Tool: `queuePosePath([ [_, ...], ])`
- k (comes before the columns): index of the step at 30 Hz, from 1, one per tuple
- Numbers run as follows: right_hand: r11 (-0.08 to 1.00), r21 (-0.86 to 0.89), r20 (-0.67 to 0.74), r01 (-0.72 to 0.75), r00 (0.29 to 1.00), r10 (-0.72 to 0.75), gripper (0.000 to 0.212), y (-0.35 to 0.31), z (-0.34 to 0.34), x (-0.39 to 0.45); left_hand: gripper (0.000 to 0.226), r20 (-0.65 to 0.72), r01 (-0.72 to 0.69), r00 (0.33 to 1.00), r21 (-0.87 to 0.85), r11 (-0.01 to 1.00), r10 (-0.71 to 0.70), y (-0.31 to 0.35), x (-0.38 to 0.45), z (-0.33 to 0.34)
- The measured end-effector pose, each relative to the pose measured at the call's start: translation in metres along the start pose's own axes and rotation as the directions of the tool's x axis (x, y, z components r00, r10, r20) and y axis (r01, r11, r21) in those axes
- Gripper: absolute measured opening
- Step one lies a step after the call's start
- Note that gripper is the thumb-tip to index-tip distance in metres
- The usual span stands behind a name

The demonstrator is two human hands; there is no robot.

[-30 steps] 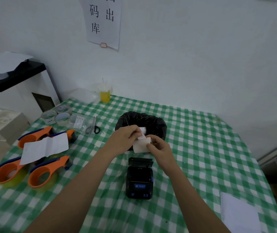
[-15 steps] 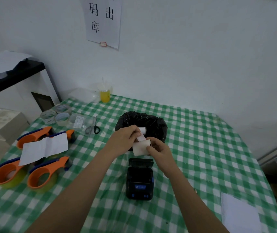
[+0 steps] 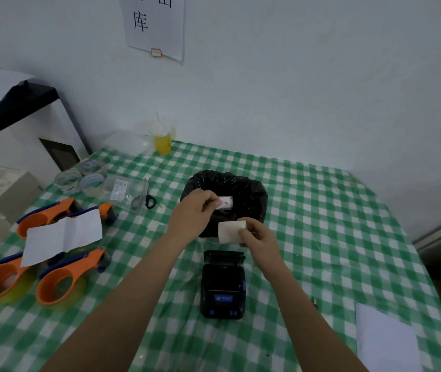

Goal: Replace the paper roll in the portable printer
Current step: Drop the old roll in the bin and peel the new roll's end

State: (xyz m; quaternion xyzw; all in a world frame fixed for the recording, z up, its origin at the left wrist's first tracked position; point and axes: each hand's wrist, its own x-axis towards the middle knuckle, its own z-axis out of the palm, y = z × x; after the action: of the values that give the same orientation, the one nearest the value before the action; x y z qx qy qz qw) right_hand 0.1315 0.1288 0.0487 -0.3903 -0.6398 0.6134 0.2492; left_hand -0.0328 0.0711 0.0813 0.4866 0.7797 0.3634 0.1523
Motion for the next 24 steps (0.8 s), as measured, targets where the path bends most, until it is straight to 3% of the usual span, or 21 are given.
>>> queuePosePath([
  [5, 0.990, 0.106, -0.160, -0.096, 0.981, 0.112, 0.019, 0.013, -0.014, 0.023, 0.014, -0.018, 0.085, 0.996, 0.005, 0.996, -0.085, -0.020, 0.030, 0.026],
  [11, 0.981, 0.146, -0.234, -0.129, 0.959, 0.160, 0.017, 0.017, -0.024, 0.055, 0.019, 0.030, 0.181, 0.983, 0.085, 0.980, -0.184, -0.038, 0.078, 0.055],
  [24, 0.976, 0.160, -0.282, -0.148, 0.941, 0.189, 0.020, 0.032, -0.029, 0.084, 0.025, 0.099, 0.123, 0.984, 0.203, 0.971, -0.146, -0.061, 0.106, 0.081],
])
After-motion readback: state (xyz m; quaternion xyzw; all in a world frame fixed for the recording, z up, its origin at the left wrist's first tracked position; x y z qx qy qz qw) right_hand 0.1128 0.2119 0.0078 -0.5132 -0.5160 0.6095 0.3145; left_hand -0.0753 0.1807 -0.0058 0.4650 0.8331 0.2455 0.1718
